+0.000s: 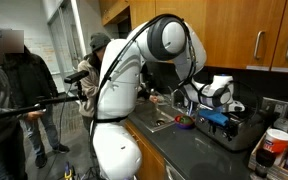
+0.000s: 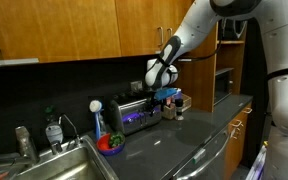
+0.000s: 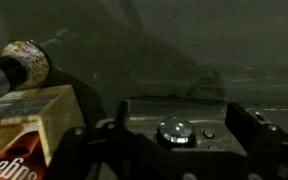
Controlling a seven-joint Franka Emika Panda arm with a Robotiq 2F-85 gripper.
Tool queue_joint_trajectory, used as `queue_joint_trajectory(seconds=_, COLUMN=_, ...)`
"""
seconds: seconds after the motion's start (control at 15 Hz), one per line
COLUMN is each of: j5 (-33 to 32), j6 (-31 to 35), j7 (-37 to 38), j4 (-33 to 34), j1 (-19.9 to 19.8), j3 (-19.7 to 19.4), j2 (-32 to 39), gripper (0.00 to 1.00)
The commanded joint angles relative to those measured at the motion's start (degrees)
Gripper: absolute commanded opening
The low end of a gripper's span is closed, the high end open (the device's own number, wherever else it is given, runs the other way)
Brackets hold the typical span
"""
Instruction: Turn the knob on the right side of the toaster in a clockwise direction
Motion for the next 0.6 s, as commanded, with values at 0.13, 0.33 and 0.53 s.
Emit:
queue_joint_trajectory(seconds=0.13, j5=0.73, j6=-0.43, j7=-0.05, j4=1.38, j1=0.20, j3=0.31, j2=0.99, gripper=1.00)
queue_joint_trajectory(seconds=0.33, j5=0.32, j6=-0.01, j7=0.07, j4=2.08, j1=-0.37, j3=-0.48, j2=1.33, gripper=1.00)
queue_joint_trajectory(seconds=0.53, j5=0.52, j6=0.28, j7=-0.12, j4=2.87, j1=-1.15, j3=-1.33, j2=1.32, gripper=1.00)
